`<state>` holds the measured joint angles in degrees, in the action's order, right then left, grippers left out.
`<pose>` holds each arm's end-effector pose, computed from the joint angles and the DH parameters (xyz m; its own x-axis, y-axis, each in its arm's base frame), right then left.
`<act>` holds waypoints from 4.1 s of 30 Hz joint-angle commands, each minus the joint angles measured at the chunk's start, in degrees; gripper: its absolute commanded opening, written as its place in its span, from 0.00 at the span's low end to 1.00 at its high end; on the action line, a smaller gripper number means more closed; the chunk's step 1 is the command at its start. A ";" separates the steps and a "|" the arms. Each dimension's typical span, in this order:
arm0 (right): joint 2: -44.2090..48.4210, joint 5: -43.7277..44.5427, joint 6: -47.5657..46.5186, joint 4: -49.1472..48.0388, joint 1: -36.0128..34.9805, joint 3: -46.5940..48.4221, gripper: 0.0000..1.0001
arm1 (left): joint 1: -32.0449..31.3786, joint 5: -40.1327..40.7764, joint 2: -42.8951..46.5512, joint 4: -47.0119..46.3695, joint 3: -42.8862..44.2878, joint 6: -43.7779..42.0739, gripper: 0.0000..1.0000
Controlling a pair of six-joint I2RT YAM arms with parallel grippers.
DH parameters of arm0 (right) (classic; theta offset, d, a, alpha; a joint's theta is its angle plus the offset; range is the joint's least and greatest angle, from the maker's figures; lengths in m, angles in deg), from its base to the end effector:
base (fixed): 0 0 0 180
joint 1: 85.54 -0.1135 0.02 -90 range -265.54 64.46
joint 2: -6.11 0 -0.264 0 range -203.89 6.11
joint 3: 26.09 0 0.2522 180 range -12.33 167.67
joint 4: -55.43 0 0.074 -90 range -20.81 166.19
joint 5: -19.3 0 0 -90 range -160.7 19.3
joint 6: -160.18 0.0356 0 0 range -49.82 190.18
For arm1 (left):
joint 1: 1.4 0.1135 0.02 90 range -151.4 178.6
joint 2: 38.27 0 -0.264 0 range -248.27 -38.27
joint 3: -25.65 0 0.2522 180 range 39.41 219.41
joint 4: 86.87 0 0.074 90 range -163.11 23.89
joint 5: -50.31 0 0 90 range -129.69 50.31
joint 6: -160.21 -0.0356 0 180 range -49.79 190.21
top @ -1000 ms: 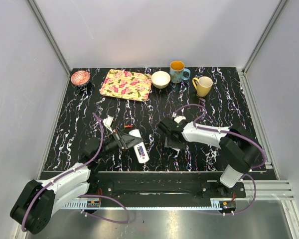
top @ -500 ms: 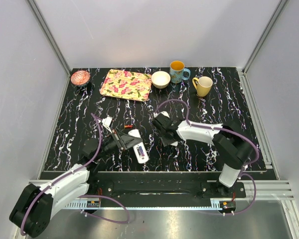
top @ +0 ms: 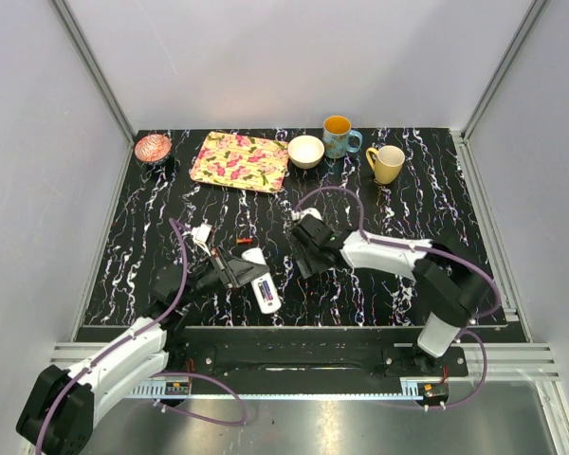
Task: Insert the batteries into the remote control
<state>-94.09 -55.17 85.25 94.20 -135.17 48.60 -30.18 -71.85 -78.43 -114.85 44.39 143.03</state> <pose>0.2284 0.2539 0.1671 -0.7348 -0.4775 -0.4818 -0.4844 0.8666 -0.1201 0.1280 -0.0919 0.2036 -0.8026 -0.4819 -0.3515 0.3530 0.0914 -0.9312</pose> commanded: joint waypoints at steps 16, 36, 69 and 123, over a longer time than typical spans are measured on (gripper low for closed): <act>0.11 7.84 40.13 14.79 -1.88 6.48 0.97 | 0.30 1.40 3.77 2.27 -0.05 -0.83 0.00; -1.66 2.32 28.62 2.85 3.57 -0.19 0.94 | 0.39 2.81 3.34 4.47 0.39 -2.06 0.00; -0.96 -15.09 -3.19 -1.02 3.31 -1.53 0.39 | 0.30 1.84 2.81 3.24 -1.19 -2.07 0.00; -4.91 8.20 59.02 17.52 -2.41 12.63 0.95 | 0.30 1.93 10.89 9.39 -1.46 -2.50 0.00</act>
<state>-96.56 -48.26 130.27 108.63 -136.18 58.50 -30.13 -70.83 -67.94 -104.11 42.53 141.13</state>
